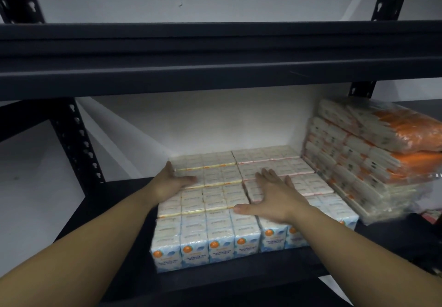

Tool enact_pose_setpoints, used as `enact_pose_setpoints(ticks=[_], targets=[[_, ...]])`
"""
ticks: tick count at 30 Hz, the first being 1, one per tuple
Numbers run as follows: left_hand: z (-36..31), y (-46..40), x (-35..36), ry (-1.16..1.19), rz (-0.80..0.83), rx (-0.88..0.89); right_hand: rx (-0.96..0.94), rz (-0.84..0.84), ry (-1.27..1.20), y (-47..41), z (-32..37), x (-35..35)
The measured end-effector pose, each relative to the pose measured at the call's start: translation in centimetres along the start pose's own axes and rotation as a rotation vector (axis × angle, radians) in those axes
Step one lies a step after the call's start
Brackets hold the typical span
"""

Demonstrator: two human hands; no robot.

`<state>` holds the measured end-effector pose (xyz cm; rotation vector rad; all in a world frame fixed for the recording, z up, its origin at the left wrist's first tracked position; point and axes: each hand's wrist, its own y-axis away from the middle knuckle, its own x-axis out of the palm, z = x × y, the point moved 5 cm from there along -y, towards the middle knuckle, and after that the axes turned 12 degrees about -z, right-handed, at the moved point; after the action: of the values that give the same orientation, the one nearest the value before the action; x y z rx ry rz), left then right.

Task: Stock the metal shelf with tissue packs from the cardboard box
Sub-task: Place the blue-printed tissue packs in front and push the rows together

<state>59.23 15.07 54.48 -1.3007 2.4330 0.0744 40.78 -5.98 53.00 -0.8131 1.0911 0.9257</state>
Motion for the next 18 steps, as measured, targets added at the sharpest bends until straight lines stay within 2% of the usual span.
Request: enact_pose_setpoints(ticks=[3, 7, 11, 15, 18], targets=[[-0.6, 0.4, 0.3, -0.012, -0.002, -0.020, 0.002, -0.001, 0.003, 0.0, 0.0, 0.0], [0.1, 0.2, -0.3, -0.204, -0.072, -0.045, 0.005, -0.013, -0.002, 0.0, -0.1, 0.0], [1.5, -1.2, -1.0, -0.823, -0.147, -0.077, 0.004, -0.014, -0.009, 0.1, -0.1, -0.2], [0.3, -2.5, 2.0, -0.924, 0.023, 0.055, 0.003, -0.021, -0.005, 0.1, -0.2, -0.1], [0.1, -2.7, 3.6, -1.007, 0.082, 0.077, 0.004, -0.034, -0.012, 0.0, -0.3, -0.1]])
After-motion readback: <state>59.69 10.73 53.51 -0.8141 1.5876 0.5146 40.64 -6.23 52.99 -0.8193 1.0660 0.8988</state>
